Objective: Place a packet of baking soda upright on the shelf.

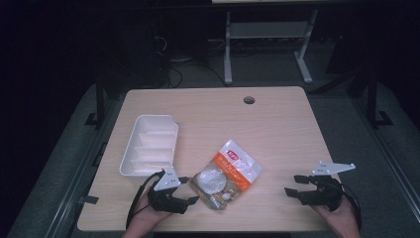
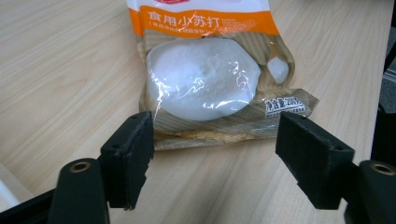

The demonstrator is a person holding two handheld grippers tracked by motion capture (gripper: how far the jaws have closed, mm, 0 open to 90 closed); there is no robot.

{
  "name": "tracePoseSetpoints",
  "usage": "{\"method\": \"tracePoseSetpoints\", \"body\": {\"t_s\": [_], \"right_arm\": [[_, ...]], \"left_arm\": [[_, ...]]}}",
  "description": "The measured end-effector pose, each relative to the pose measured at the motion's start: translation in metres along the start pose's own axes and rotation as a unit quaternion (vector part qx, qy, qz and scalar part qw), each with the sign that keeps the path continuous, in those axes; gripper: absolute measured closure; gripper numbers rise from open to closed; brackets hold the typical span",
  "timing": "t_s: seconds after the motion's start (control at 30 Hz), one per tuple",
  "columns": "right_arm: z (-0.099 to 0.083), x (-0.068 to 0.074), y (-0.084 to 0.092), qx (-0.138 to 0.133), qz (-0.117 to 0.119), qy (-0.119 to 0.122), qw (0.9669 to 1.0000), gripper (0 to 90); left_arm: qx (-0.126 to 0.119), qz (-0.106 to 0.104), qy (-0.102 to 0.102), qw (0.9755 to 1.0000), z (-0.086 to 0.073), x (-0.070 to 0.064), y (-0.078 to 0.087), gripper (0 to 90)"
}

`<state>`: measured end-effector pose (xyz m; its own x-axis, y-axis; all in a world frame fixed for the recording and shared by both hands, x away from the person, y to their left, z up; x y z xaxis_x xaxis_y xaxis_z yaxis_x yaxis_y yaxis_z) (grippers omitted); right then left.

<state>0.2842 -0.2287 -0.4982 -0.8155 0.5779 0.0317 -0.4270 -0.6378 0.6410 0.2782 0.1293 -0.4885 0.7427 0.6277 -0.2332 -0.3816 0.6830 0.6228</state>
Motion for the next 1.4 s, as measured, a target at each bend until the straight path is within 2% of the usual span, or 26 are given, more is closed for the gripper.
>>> {"method": "tracePoseSetpoints", "body": {"t_s": [0.3,0.37,0.47,0.73,0.93,1.07,1.17,1.27,1.4], "right_arm": [[0.0,-0.003,0.0,-0.002,0.0,-0.004,1.0,32.5],[0.0,-0.003,-0.001,0.001,-0.001,-0.004,1.0,32.5],[0.0,-0.003,-0.004,0.006,0.001,-0.003,1.0,32.5],[0.0,-0.007,-0.007,0.01,0.001,-0.01,0.9999,32.0],[0.004,-0.008,-0.005,0.002,-0.004,-0.017,0.9998,31.7],[0.012,-0.008,-0.007,-0.006,-0.001,-0.021,0.9998,30.5],[0.021,-0.007,-0.011,-0.018,0.015,-0.029,0.9993,29.5],[0.03,-0.007,-0.019,-0.016,0.019,-0.023,0.9994,28.3],[0.038,-0.003,-0.03,-0.009,0.026,-0.014,0.9995,28.0]], "left_arm": [[0.007,-0.005,0.005,1.0,0.006,0.001,-0.007,40.6],[0.005,-0.005,0.011,0.9999,0.009,0.001,-0.009,46.5],[0.0,-0.01,0.019,0.9998,0.015,0.001,-0.01,49.8],[0.019,-0.008,0.009,0.9998,0.018,0.001,-0.017,65.1],[0.035,-0.007,-0.001,0.9994,0.023,0.0,-0.024,75.2],[0.041,-0.012,-0.002,0.9991,0.031,-0.001,-0.031,78.2],[0.048,-0.01,-0.004,0.9988,0.032,-0.001,-0.036,78.2],[0.062,-0.006,-0.008,0.998,0.026,0.0,-0.041,78.4],[0.06,-0.011,0.0,0.9981,0.025,0.002,-0.042,79.2]]}}
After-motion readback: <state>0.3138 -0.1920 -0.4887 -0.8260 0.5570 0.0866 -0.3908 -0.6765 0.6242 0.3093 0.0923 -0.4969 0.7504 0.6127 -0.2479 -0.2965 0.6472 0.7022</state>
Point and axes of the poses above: each handheld gripper's, and its own axes: y roughly backward along the jaws, z roughly out of its top, x roughly to its left, the point moved 8 cm from there along -y, roughly forward along the jaws, and after that the axes turned 15 degrees about y, right-handed, at the moved point
